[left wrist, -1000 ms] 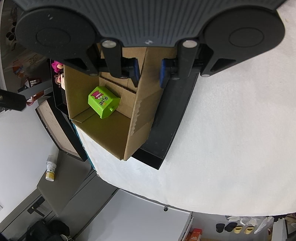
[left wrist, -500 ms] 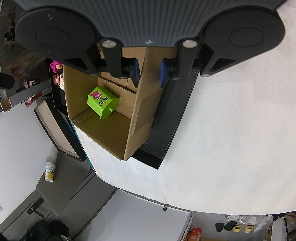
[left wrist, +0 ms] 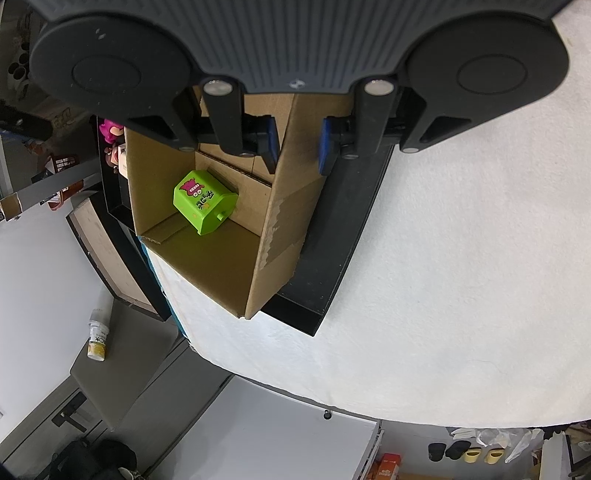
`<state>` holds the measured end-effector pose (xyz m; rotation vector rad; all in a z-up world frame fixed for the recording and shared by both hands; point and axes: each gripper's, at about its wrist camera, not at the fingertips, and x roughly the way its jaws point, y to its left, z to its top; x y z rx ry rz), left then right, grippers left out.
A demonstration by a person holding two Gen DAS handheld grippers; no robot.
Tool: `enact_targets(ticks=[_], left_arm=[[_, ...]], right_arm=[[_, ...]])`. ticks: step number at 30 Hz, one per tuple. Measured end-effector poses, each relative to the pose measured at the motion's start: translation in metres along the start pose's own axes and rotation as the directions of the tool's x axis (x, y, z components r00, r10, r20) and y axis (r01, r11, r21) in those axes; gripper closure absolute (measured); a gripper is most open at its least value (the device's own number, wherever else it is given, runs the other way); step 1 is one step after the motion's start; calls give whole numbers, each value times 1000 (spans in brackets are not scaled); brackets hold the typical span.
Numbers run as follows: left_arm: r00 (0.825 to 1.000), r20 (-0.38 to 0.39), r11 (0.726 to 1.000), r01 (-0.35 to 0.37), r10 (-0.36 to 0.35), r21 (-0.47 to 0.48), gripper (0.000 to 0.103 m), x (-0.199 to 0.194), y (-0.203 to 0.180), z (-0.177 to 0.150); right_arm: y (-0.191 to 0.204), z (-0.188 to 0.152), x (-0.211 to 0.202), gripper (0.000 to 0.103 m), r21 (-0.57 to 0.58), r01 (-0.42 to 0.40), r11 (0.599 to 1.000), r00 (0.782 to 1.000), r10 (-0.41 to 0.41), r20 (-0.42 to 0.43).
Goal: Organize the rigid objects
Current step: 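Move the right gripper back to the blue-and-red figurine on the tray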
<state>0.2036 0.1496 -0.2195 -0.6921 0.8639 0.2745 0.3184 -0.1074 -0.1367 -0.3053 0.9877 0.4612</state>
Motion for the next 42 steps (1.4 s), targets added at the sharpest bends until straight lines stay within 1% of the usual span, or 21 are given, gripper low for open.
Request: enact_targets(ticks=[10, 20, 23, 30, 42], left_arm=[[1000, 1, 1000, -4, 4, 1, 82, -1, 0, 1], [1000, 0, 1000, 0, 0, -4, 82, -1, 0, 1], [1000, 0, 1000, -1, 1, -4, 82, -2, 0, 2], [1000, -2, 1000, 4, -4, -9, 82, -2, 1, 2], [1000, -8, 1000, 16, -17, -11, 82, -1, 2, 3]], right_arm=[[-14, -18, 33, 15, 80, 12, 997, 998, -7, -67], [-14, -32, 67, 14, 164, 49, 985, 990, -26, -136], [-15, -34, 77, 12, 205, 68, 976, 988, -37, -151], [-16, -38, 101, 12, 272, 105, 957, 981, -54, -188], [-20, -45, 127, 13, 346, 246, 905, 956, -167, -243]])
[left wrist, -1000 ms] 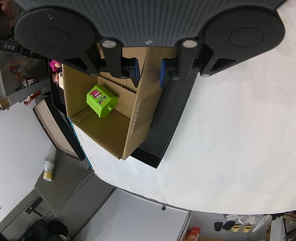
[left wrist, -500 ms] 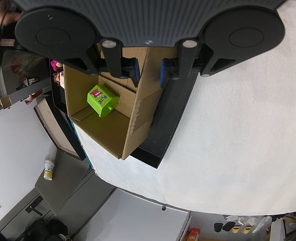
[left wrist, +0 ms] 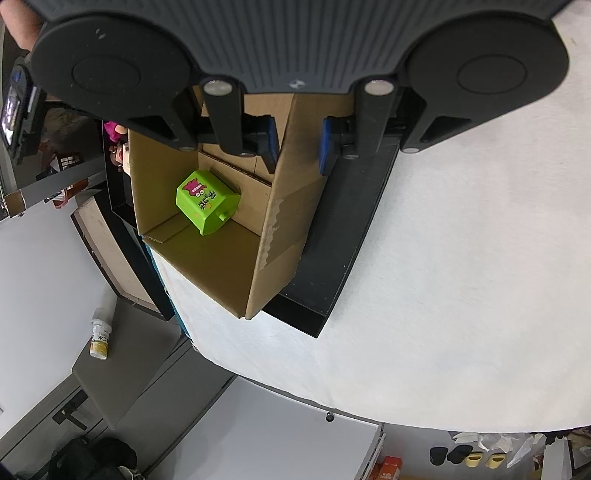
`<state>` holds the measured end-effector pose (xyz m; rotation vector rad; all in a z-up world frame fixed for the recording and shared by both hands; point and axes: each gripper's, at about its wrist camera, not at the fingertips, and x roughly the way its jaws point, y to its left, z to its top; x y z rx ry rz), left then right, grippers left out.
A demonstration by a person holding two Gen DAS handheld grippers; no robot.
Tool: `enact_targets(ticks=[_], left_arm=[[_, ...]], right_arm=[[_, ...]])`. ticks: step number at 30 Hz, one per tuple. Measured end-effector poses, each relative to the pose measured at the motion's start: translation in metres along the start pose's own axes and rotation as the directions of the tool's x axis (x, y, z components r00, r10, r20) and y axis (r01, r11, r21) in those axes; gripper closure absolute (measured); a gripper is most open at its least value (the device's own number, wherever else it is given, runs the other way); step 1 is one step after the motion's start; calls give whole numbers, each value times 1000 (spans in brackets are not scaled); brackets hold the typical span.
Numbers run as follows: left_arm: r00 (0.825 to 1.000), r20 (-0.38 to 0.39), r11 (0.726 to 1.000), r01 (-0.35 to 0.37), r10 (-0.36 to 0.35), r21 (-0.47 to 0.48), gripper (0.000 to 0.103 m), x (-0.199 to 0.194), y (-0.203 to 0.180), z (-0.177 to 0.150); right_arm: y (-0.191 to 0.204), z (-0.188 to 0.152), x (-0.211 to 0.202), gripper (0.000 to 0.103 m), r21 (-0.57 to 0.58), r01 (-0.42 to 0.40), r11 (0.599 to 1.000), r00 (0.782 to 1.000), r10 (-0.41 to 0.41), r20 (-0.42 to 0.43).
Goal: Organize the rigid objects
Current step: 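Move the right gripper back to the blue-and-red figurine on the tray, then grasp the blue-and-red figurine with the right gripper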
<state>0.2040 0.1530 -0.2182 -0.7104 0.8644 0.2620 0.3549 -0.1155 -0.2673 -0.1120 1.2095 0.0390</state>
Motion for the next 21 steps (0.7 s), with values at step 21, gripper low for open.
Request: enact_targets(ticks=[21], left_arm=[[1000, -3, 1000, 0, 0, 17, 82, 2, -4, 0]], right_arm=[[-23, -12, -10, 42, 21, -81, 996, 994, 82, -67]])
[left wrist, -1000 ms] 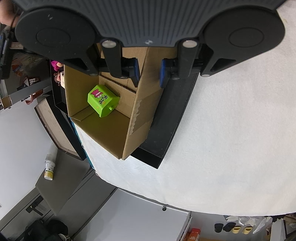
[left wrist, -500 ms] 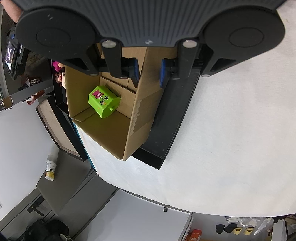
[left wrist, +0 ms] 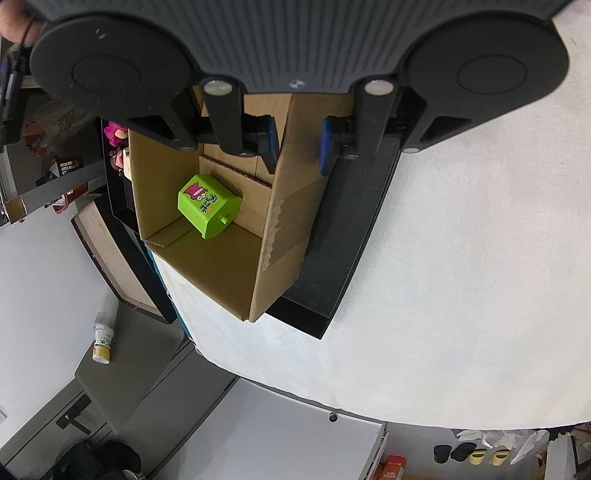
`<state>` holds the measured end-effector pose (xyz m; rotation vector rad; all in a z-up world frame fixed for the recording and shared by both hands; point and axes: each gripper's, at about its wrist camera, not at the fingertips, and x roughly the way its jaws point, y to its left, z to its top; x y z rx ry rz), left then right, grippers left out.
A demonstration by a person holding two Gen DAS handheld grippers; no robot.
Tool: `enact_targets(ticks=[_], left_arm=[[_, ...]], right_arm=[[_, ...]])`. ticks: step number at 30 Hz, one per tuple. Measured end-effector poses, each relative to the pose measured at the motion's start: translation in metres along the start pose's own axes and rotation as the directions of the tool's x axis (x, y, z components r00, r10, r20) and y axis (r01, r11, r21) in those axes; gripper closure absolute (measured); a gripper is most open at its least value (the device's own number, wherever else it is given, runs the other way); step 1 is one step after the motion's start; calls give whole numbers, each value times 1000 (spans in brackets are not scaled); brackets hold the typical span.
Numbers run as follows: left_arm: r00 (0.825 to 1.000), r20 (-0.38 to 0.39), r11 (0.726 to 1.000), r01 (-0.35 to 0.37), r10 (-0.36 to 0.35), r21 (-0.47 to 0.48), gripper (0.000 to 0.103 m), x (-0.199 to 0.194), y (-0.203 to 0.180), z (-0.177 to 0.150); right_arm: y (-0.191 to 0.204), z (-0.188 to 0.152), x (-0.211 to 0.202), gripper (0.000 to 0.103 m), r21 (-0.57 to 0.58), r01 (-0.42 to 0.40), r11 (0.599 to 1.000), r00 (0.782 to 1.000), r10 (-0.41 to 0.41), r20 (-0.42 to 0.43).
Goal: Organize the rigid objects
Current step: 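Grasp the blue-and-red figurine with the right gripper, then carry the figurine with the right gripper over the cardboard box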
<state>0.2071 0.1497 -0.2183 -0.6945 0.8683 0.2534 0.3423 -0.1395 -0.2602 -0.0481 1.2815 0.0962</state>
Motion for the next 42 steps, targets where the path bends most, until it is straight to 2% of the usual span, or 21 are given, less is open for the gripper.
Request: enact_targets(ticks=[19, 42], left_arm=[[1000, -2, 1000, 7, -7, 4, 82, -1, 2, 0], [1000, 11, 1000, 25, -25, 0, 81, -10, 4, 0]], right_arm=[[29, 4, -70, 42, -135, -37, 990, 993, 51, 104], [83, 9, -116, 42, -279, -37, 960, 979, 91, 185]])
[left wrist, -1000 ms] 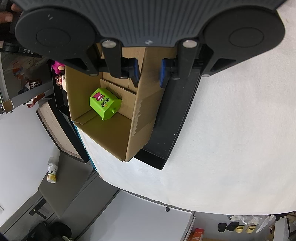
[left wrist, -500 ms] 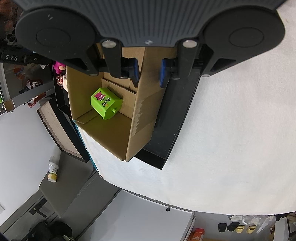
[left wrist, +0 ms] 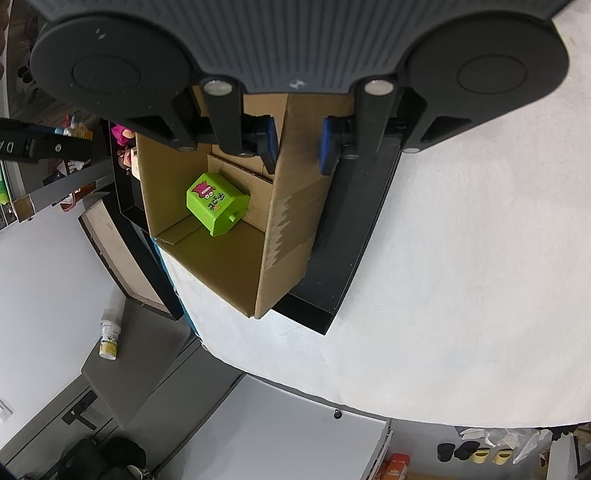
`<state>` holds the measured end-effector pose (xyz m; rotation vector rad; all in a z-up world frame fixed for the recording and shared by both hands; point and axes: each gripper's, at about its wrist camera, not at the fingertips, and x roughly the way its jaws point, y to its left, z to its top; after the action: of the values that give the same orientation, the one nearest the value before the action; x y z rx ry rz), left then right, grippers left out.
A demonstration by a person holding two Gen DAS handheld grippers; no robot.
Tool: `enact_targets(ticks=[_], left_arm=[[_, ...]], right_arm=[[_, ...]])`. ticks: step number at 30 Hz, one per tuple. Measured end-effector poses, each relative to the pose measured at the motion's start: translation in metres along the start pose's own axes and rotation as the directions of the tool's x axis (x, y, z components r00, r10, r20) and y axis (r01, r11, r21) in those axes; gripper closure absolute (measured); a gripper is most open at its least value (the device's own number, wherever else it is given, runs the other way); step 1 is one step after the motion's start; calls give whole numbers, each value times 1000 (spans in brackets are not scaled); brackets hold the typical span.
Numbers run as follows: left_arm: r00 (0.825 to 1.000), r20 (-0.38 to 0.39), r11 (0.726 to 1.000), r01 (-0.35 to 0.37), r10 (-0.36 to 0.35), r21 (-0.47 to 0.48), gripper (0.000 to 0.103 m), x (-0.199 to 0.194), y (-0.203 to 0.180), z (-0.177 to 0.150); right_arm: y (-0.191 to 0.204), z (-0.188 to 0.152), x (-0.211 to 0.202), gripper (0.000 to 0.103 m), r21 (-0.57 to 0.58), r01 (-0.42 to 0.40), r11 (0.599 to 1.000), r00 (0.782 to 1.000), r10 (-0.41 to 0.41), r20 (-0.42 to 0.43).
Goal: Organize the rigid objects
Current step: 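Carry the figurine with the right gripper over the cardboard box, then open the right gripper to release the figurine into the box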
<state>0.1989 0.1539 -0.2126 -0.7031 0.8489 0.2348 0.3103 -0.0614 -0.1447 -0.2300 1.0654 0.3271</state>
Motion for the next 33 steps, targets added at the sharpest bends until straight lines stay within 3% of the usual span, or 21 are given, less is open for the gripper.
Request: enact_targets(ticks=[16, 33], left_arm=[[999, 29, 1000, -13, 13, 18, 81, -6, -6, -2], [1000, 0, 1000, 23, -23, -1, 81, 5, 1, -1]], right_arm=[[36, 18, 1, 42, -77, -30, 997, 999, 32, 23], [71, 29, 20, 42, -118, -105, 987, 994, 107, 15]])
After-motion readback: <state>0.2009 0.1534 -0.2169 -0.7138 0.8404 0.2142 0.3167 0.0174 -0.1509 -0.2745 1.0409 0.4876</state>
